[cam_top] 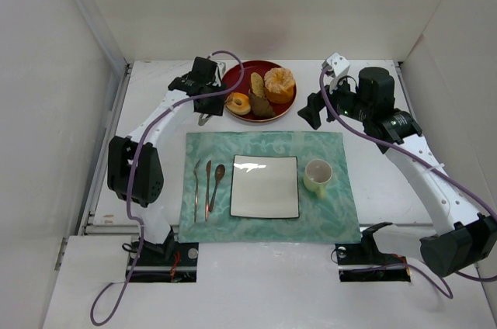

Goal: Place the bread

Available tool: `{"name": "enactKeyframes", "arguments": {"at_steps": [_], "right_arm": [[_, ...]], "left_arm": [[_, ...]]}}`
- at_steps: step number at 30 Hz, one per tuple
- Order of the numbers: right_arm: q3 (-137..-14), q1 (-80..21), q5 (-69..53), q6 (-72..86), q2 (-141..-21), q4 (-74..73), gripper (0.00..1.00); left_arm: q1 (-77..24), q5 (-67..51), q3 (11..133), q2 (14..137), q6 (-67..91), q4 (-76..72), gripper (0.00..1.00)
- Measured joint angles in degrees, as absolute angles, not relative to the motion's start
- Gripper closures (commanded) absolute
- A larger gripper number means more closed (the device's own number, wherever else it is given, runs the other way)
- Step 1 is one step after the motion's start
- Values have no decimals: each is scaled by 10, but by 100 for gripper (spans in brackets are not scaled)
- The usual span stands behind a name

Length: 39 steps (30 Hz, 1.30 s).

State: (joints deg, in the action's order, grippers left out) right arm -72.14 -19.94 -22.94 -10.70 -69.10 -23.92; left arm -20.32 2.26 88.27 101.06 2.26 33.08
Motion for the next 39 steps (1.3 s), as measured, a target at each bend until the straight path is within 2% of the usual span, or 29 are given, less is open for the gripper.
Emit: {"name": "enactKeyframes", "arguments": {"at_steps": [20, 39], "right_arm": [[-721, -199, -229, -107, -691, -239, 0], [-721, -199, -229, -107, -691, -239, 0]], "left_arm": [[-194, -11, 904, 1040, 8, 332, 54], [-178, -57, 1017, 1117, -3, 392, 55]]}}
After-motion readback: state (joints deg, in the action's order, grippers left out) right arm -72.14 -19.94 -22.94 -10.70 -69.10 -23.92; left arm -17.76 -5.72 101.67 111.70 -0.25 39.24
